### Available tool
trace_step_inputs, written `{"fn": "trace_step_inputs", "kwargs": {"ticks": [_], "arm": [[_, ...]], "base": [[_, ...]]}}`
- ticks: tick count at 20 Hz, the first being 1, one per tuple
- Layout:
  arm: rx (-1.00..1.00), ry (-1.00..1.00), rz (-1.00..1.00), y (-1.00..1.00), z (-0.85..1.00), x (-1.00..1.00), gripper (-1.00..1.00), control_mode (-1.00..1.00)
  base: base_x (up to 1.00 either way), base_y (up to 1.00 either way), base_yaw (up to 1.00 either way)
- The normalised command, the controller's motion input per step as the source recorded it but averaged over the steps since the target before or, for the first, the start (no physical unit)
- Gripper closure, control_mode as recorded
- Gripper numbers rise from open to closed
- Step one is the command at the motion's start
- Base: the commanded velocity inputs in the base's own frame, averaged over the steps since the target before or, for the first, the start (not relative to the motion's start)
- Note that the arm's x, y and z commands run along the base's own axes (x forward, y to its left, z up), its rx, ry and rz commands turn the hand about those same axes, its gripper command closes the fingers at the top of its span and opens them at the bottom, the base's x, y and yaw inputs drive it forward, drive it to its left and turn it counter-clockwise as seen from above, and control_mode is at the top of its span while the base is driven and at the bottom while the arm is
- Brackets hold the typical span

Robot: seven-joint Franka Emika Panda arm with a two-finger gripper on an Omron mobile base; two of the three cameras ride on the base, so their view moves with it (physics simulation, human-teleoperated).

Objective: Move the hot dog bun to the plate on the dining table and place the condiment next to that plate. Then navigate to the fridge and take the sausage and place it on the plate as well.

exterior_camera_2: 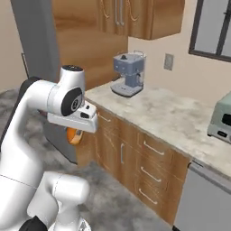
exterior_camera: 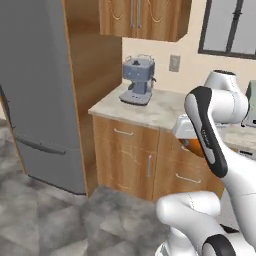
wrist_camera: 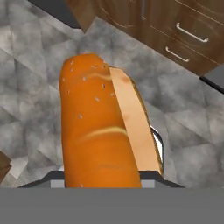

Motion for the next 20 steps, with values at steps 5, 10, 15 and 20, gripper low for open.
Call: {"fn": "trace_step_inputs", "kwargs": {"ticks": [5, 10, 15, 20], "arm": [[0.0, 0.0, 0.0, 0.0, 0.0, 0.0, 1.0, 1.0], [0.0, 0.0, 0.0, 0.0, 0.0, 0.0, 1.0, 1.0], [0.0, 0.0, 0.0, 0.0, 0.0, 0.0, 1.0, 1.0], [0.0, 0.0, 0.0, 0.0, 0.0, 0.0, 1.0, 1.0]], "base": [[0.51, 0.08, 0.66], [0.57, 0.13, 0.63], [0.82, 0.13, 0.55], [1.0, 0.13, 0.45]]}}
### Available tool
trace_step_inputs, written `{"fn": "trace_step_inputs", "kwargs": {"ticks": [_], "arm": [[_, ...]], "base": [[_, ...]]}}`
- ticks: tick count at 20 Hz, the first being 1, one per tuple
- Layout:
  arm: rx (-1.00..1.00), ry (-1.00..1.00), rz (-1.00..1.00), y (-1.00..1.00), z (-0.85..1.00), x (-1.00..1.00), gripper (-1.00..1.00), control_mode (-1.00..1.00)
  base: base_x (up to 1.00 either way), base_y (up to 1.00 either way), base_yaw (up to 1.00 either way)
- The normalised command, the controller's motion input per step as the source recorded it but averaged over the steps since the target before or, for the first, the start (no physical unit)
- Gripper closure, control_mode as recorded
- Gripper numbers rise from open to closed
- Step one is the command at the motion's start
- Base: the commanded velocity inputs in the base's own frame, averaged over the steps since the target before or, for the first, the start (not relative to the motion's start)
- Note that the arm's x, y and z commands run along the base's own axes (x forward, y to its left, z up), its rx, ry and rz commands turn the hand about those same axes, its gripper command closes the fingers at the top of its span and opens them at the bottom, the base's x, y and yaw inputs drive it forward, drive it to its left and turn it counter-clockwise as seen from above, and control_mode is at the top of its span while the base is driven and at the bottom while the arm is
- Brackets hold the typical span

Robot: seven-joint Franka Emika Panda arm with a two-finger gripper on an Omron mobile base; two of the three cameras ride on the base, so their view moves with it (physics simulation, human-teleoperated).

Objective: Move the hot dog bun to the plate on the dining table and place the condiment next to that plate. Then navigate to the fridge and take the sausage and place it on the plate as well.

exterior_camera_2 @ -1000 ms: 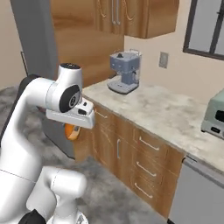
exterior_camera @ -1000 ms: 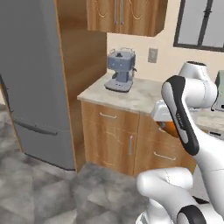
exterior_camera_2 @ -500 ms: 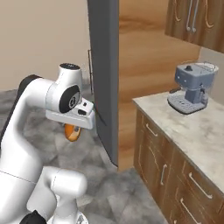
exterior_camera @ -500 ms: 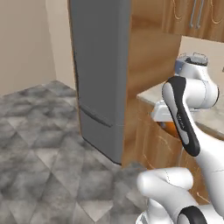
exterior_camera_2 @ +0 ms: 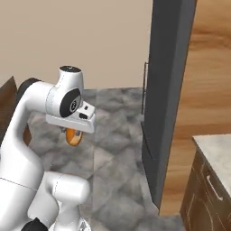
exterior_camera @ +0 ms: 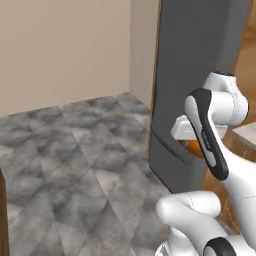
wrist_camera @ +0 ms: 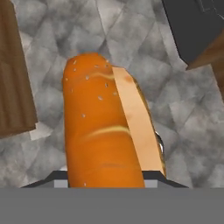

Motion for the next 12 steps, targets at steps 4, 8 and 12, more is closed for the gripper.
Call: {"fn": "trace_step_inputs", "kwargs": {"ticks": [4, 8, 12], "arm": [[0.0, 0.0, 0.0, 0.0, 0.0, 0.0, 1.0, 1.0], [0.0, 0.0, 0.0, 0.0, 0.0, 0.0, 1.0, 1.0], [0.0, 0.0, 0.0, 0.0, 0.0, 0.0, 1.0, 1.0]], "base": [[1.0, 0.14, 0.38], [1.0, 0.09, 0.35], [1.0, 0.04, 0.34]]}}
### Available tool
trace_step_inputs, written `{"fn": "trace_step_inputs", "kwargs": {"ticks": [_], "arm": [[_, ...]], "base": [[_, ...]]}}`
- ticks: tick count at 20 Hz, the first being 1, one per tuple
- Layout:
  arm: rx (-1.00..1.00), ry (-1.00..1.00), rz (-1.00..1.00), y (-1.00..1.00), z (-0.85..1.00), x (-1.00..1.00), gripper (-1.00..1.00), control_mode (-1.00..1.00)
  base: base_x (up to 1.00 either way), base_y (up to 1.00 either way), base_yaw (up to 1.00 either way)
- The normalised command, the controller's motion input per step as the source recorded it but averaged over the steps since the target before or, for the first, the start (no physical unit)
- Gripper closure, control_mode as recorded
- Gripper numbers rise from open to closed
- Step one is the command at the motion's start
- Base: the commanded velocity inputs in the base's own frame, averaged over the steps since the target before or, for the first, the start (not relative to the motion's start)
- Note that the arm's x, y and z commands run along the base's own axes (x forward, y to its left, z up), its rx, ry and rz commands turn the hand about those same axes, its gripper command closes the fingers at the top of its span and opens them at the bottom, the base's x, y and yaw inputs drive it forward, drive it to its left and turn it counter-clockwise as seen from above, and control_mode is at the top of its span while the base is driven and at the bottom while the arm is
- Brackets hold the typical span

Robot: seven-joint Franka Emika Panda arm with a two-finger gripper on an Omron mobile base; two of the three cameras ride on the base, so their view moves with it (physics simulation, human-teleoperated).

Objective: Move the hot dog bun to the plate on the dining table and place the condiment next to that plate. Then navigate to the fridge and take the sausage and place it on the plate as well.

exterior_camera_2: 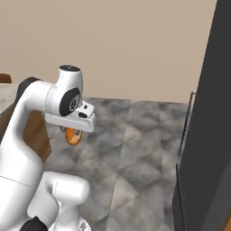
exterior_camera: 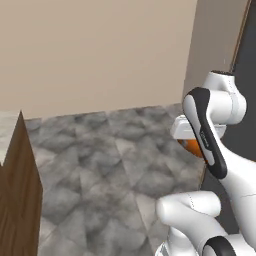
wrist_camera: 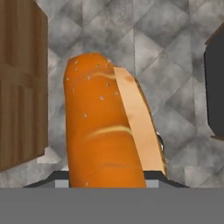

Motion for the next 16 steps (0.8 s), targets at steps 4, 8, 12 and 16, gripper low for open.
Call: {"fn": "trace_step_inputs", "kwargs": {"ticks": [4, 8, 12, 16], "arm": [[0.0, 0.0, 0.0, 0.0, 0.0, 0.0, 1.0, 1.0], [0.0, 0.0, 0.0, 0.0, 0.0, 0.0, 1.0, 1.0], [0.0, 0.0, 0.0, 0.0, 0.0, 0.0, 1.0, 1.0], [0.0, 0.0, 0.0, 0.0, 0.0, 0.0, 1.0, 1.0]], "base": [[1.0, 0.01, 0.33], [1.0, 0.0, 0.33], [1.0, 0.0, 0.35], [1.0, 0.0, 0.37]]}}
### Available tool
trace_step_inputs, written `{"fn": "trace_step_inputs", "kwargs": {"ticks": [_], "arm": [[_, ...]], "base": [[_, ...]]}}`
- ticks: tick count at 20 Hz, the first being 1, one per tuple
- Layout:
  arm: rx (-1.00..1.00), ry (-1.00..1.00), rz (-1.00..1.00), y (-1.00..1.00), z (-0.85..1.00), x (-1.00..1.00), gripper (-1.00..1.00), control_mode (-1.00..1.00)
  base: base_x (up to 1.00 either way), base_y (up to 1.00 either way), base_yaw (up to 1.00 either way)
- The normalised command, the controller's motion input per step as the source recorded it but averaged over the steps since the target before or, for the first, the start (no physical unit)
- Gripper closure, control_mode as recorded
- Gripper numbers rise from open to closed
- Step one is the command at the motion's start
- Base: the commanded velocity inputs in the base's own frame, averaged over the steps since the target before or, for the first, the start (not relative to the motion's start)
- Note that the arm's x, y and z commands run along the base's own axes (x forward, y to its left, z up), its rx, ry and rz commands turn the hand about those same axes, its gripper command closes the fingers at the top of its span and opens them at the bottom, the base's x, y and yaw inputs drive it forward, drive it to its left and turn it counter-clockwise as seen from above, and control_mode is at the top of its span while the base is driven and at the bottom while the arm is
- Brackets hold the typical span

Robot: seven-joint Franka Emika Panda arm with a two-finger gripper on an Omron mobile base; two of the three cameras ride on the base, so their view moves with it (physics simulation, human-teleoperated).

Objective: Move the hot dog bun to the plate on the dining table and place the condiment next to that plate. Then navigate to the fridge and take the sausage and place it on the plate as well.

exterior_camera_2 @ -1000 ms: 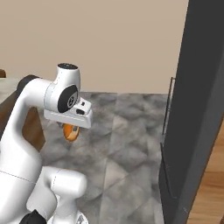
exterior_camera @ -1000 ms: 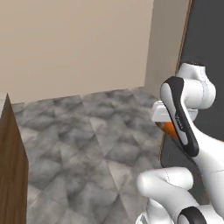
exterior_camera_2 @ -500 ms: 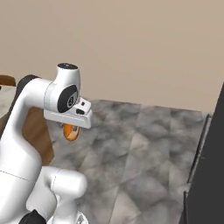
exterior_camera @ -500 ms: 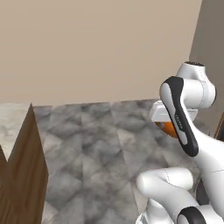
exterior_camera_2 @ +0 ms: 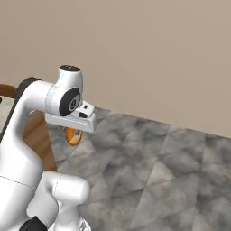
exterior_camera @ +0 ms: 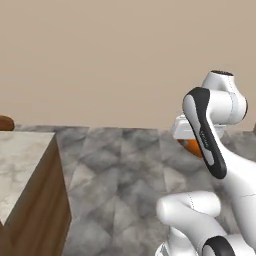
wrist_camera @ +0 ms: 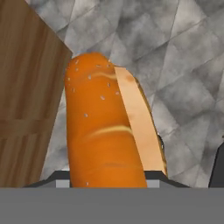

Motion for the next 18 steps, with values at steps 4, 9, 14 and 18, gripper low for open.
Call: {"fn": "trace_step_inputs", "kwargs": {"ticks": [4, 9, 14, 18], "arm": [[0.0, 0.0, 0.0, 0.0, 0.0, 0.0, 1.0, 1.0], [0.0, 0.0, 0.0, 0.0, 0.0, 0.0, 1.0, 1.0], [0.0, 0.0, 0.0, 0.0, 0.0, 0.0, 1.0, 1.0], [0.0, 0.0, 0.0, 0.0, 0.0, 0.0, 1.0, 1.0]], "base": [[1.0, 0.0, 0.46], [0.96, -0.02, 0.64], [0.87, -0.1, 0.69], [0.83, -0.13, 0.71]]}}
